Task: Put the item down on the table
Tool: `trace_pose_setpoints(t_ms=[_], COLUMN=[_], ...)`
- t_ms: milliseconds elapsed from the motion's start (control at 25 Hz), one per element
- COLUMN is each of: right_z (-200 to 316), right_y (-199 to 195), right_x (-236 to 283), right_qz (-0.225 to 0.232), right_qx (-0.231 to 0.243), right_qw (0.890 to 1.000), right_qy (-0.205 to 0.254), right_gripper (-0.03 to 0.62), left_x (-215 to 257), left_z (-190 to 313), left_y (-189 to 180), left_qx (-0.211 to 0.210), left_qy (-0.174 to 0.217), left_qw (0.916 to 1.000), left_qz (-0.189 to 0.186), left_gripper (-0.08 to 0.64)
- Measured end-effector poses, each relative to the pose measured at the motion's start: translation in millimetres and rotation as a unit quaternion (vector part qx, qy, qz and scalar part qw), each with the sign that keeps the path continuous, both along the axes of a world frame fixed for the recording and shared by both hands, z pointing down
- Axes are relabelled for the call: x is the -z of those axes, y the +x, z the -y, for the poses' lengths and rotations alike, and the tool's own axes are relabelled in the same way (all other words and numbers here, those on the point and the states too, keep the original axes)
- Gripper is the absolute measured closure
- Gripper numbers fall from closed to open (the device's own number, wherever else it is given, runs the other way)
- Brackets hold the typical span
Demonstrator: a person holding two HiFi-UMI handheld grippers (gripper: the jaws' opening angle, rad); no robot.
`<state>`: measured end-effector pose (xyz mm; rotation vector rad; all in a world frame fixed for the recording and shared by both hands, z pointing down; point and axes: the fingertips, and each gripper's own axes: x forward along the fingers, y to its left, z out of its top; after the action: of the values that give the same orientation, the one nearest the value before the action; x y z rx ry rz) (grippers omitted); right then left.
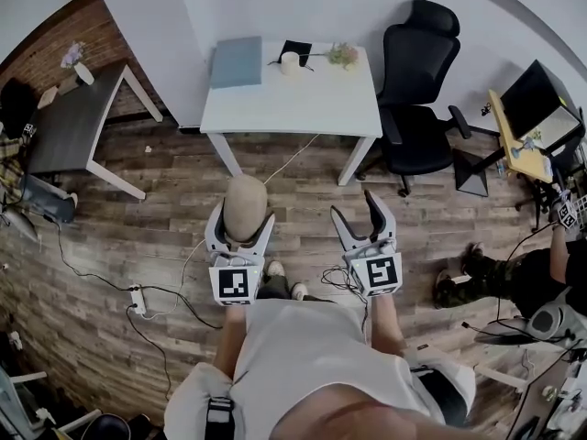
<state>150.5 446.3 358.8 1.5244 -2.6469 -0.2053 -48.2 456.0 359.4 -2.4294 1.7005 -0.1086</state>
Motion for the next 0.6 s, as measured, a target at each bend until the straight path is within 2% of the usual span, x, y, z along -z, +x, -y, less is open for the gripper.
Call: trace_pose_setpoints(t_ms=[320,440,600], right_z=[41.1,59.9,86.8], right_y=[-20.0,-30.8,-35.9], right_x=[-3.2,-5.3,-6.2], right_qz=[-0.007,-0.009,-0.012], right_qx=[-0.007,-0.011,-0.022], right_qw=[1.0,1.0,1.0], right_qy=[-0.003,-0.019,-0.01], right_gripper=[0.298,0.298,0.298], left_x=[-7.5,-13.8,-15.2], left_z=[41.3,64.4,93.0], left_y=[-20.7,-29.0,-34.5], left_qx=[0.002,-0.005,-0.018], left_qy=[-0.013,-0.017,-0.021], left_qw=[0.9999,0.9998,0.9996], left_qz=[-0.011,-0.011,-0.006], left_gripper=[0.158,0.158,0.158])
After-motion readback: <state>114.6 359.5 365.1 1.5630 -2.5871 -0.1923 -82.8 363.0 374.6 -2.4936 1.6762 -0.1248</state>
